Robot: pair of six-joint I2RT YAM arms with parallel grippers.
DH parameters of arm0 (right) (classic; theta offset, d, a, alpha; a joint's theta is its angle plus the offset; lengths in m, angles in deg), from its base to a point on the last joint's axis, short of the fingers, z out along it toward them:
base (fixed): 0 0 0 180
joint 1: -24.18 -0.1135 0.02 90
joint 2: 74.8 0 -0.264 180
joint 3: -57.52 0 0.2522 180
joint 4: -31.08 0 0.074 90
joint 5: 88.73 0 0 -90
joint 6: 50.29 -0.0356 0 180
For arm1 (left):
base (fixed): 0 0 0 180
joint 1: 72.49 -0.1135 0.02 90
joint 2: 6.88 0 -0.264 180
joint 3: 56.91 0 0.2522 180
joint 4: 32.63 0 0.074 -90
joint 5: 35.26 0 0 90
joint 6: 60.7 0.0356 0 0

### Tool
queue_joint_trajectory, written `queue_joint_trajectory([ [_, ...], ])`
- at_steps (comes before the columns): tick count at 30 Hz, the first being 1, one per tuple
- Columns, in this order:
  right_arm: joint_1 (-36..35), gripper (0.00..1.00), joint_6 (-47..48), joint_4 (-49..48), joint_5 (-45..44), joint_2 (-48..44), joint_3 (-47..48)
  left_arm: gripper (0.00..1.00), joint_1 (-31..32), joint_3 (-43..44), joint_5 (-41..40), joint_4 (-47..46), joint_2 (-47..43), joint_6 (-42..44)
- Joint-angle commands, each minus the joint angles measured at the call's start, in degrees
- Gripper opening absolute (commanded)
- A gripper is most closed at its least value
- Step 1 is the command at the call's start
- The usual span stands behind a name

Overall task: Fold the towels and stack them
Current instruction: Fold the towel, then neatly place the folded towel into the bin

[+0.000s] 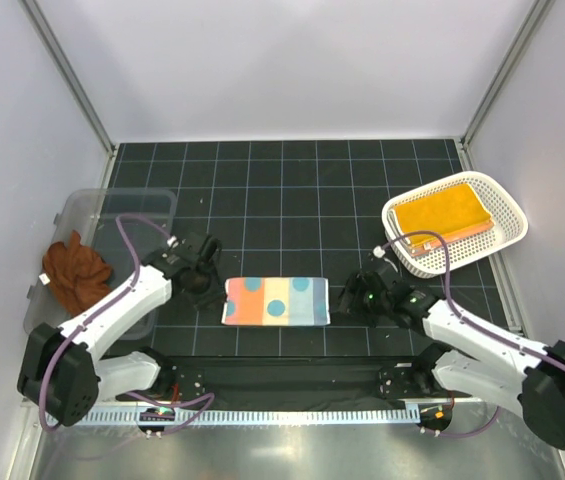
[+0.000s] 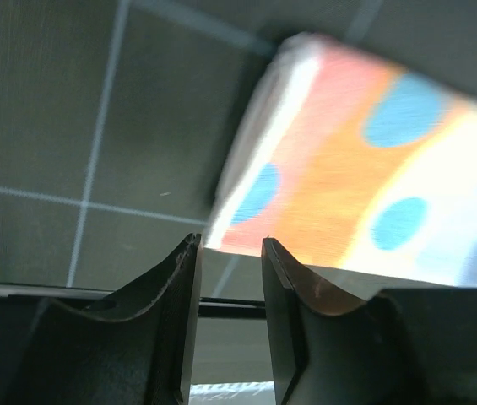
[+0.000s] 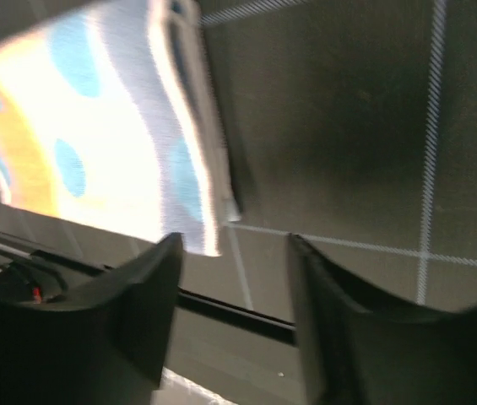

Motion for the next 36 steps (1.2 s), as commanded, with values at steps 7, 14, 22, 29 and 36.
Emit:
queue_joint_trajectory([
  [7,-0.2,0.74,10.8,-4.7,-0.8,3.9,8.7,0.39,0.2,5.2,7.5,-9.6,3.7,6.9],
  [14,-0.2,0.73,18.4,-10.6,0.1,14.3,9.5,0.36,0.1,0.9,4.5,-12.7,10.1,7.8],
  [22,-1.7,0.7,17.4,-24.1,4.2,17.3,1.0,0.35,0.2,-2.1,5.5,-14.9,12.4,5.7],
  [29,-3.6,0.59,16.0,-26.6,4.0,17.4,-1.4,0.35,0.1,-4.6,5.7,-16.2,12.3,4.0],
  [36,-3.9,0.11,19.2,-14.2,-1.3,13.8,2.3,0.35,0.1,-4.7,5.8,-14.6,10.2,3.3],
])
